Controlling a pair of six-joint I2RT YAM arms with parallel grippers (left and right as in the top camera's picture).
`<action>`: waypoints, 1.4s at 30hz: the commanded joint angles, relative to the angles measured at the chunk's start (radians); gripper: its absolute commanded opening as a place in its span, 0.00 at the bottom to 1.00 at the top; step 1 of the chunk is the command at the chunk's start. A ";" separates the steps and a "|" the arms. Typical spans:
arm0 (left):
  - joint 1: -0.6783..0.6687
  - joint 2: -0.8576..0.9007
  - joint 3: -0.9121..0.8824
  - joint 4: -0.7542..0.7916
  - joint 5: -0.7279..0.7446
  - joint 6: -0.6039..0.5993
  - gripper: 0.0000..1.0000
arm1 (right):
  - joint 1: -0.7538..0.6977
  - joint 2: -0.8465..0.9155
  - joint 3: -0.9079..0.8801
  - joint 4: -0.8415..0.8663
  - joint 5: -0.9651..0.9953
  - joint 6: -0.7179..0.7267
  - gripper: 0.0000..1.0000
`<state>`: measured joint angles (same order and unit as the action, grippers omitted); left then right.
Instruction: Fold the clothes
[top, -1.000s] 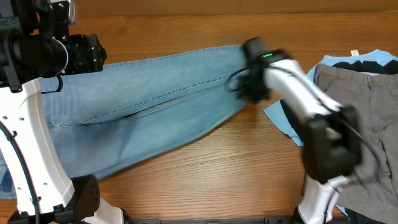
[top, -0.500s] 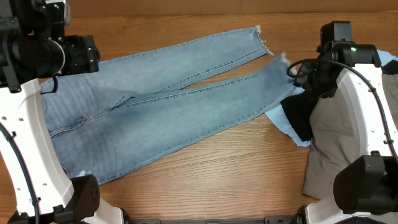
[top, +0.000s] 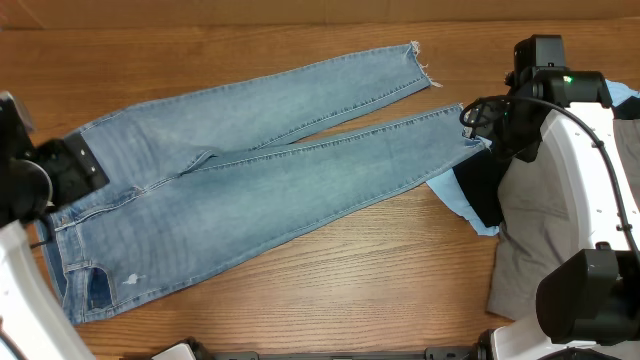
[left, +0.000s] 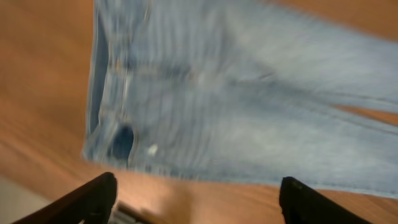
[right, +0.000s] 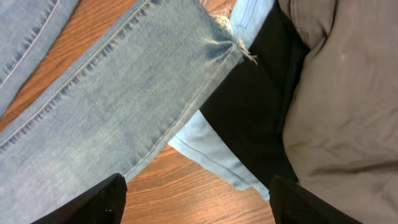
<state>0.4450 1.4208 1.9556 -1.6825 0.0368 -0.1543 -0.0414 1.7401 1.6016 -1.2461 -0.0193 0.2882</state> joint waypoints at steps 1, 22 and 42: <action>0.049 0.043 -0.204 0.035 -0.030 -0.075 0.80 | 0.000 0.004 -0.001 -0.002 -0.002 -0.001 0.77; 0.726 0.071 -1.002 0.676 0.098 -0.182 0.56 | 0.000 0.040 -0.051 0.005 -0.001 -0.001 0.77; 0.728 0.227 -1.121 0.877 0.020 -0.204 0.14 | 0.000 0.041 -0.051 0.060 -0.001 0.000 0.76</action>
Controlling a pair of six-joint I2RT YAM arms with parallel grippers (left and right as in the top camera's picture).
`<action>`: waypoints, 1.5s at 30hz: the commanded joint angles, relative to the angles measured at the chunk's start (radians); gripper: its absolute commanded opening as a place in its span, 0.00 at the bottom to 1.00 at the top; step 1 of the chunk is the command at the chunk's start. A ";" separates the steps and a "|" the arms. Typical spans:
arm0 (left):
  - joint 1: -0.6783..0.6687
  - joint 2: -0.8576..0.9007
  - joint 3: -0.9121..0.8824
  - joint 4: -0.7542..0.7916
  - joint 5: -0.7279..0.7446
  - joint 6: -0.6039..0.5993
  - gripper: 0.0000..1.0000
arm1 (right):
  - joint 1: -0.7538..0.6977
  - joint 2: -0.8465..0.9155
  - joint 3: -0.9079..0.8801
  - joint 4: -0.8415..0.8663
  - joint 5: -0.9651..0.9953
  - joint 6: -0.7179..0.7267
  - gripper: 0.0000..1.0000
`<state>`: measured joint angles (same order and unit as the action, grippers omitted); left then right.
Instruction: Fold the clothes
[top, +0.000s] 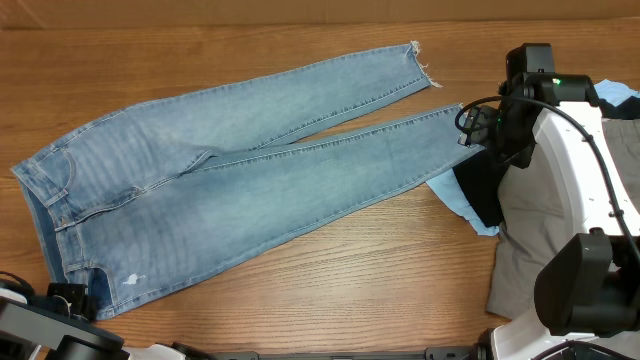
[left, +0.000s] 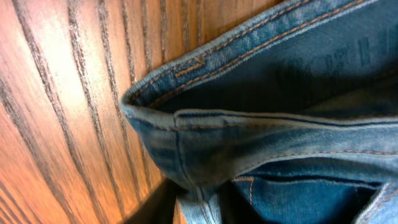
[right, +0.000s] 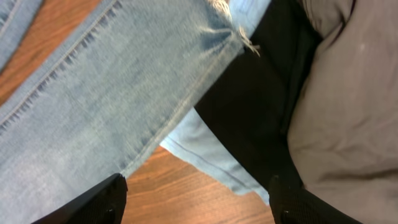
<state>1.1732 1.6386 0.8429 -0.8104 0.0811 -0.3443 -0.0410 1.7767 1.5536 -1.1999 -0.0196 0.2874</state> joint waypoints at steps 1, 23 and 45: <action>0.000 0.009 -0.008 0.004 -0.031 -0.021 0.04 | -0.001 0.008 -0.003 0.027 -0.001 0.001 0.77; 0.000 0.008 0.125 -0.108 -0.043 -0.038 0.04 | -0.056 0.365 -0.003 0.180 -0.219 0.103 0.60; 0.064 -0.008 0.138 -0.110 0.120 0.016 0.04 | -0.061 0.342 0.064 0.186 -0.338 -0.017 0.04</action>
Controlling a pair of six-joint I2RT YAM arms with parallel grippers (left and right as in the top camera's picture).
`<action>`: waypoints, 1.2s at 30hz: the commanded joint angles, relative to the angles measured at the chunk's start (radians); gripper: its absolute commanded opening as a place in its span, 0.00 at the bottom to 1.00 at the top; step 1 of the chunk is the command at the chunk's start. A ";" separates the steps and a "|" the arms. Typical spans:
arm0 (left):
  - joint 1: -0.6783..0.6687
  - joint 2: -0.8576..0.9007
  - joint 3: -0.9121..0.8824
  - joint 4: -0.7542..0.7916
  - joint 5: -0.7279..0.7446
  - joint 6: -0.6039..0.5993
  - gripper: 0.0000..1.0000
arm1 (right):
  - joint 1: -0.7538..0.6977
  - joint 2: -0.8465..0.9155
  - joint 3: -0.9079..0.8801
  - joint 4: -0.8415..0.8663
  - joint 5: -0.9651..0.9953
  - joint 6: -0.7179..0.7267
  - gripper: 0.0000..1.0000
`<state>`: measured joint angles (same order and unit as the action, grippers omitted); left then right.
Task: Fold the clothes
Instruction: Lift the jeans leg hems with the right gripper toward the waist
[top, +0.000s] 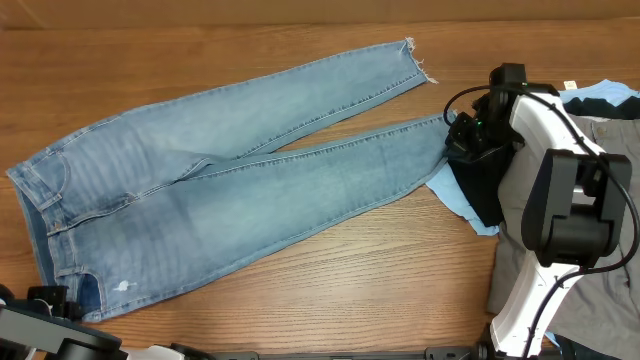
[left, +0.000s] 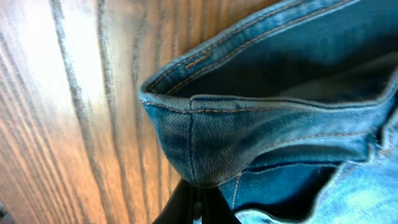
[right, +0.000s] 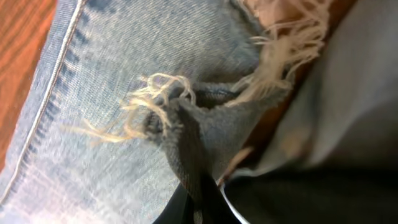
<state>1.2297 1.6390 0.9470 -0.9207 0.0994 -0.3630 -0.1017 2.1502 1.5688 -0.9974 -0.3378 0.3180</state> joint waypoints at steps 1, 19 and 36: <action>0.008 -0.019 0.039 -0.006 0.121 0.038 0.04 | 0.000 -0.049 0.056 -0.031 -0.019 -0.058 0.04; 0.007 -0.481 0.238 -0.303 0.103 0.037 0.04 | -0.001 -0.630 0.135 -0.262 0.231 0.051 0.04; -0.026 -0.461 0.301 -0.277 0.021 -0.019 0.04 | 0.002 -0.583 0.341 -0.215 0.275 0.158 0.04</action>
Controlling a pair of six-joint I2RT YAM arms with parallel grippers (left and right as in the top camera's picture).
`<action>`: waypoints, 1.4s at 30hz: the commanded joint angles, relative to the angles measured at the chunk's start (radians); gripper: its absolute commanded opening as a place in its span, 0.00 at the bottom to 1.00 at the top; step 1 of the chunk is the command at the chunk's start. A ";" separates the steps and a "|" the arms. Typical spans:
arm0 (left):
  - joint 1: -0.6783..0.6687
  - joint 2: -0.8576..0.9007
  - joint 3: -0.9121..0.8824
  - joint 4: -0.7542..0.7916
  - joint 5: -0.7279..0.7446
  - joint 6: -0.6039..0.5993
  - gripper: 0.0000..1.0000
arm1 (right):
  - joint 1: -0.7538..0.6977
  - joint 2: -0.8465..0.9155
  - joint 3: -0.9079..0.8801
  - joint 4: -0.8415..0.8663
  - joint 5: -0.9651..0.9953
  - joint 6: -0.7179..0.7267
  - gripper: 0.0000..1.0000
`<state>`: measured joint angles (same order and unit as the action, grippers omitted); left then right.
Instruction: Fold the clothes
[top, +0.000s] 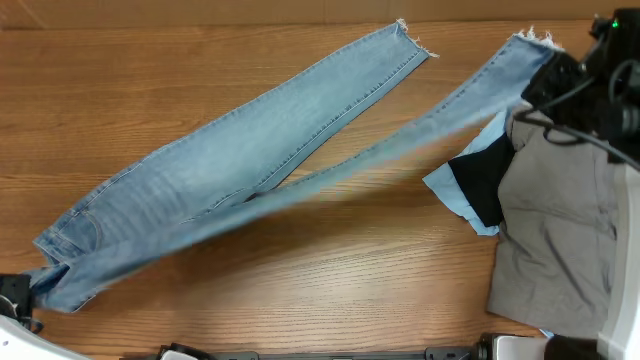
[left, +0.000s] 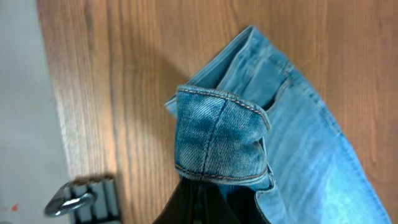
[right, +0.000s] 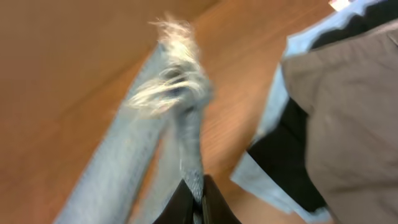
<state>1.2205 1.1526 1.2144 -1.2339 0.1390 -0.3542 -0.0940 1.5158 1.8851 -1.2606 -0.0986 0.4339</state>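
Note:
Light blue jeans (top: 230, 180) stretch diagonally across the wooden table. The far leg lies flat, its frayed hem (top: 405, 40) at the back. The near leg hangs taut in the air, blurred. My left gripper (left: 199, 190) is shut on the waistband corner (left: 221, 140), raised above the table's front left; in the overhead view that corner (top: 50, 285) shows at the lower left. My right gripper (right: 198, 186) is shut on the near leg's frayed hem (right: 177, 81), held up at the back right (top: 530, 45).
A pile of clothes lies at the right: a grey garment (top: 560, 220), a black one (top: 480, 185) and a pale blue cloth (top: 450, 195). The table's left edge and a metal clamp (left: 71, 199) show in the left wrist view.
Both grippers have risen with the jeans in them. The near leg has left the table and its hem has gone back and to the right. The waist corner hangs above the front left edge.
The jeans lay flat with both grippers open above them. Then my left gripper was down at the waistband corner while the right hovered open over the near hem. Then both were shut on the denim. Now the waist corner and near leg are held up, stretched between them.

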 joint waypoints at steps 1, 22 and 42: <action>-0.028 0.039 0.034 0.044 -0.014 -0.028 0.04 | -0.005 0.080 0.024 0.084 0.010 0.045 0.04; -0.232 0.230 0.034 0.213 -0.100 -0.046 0.04 | 0.130 0.684 0.024 0.874 -0.226 0.195 0.04; -0.247 0.233 0.033 0.238 -0.123 -0.046 0.04 | 0.058 0.695 0.025 0.863 -0.112 0.180 0.04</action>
<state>0.9672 1.3865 1.2182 -1.0126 0.0689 -0.3908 0.0277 2.2173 1.8851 -0.4122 -0.2771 0.6102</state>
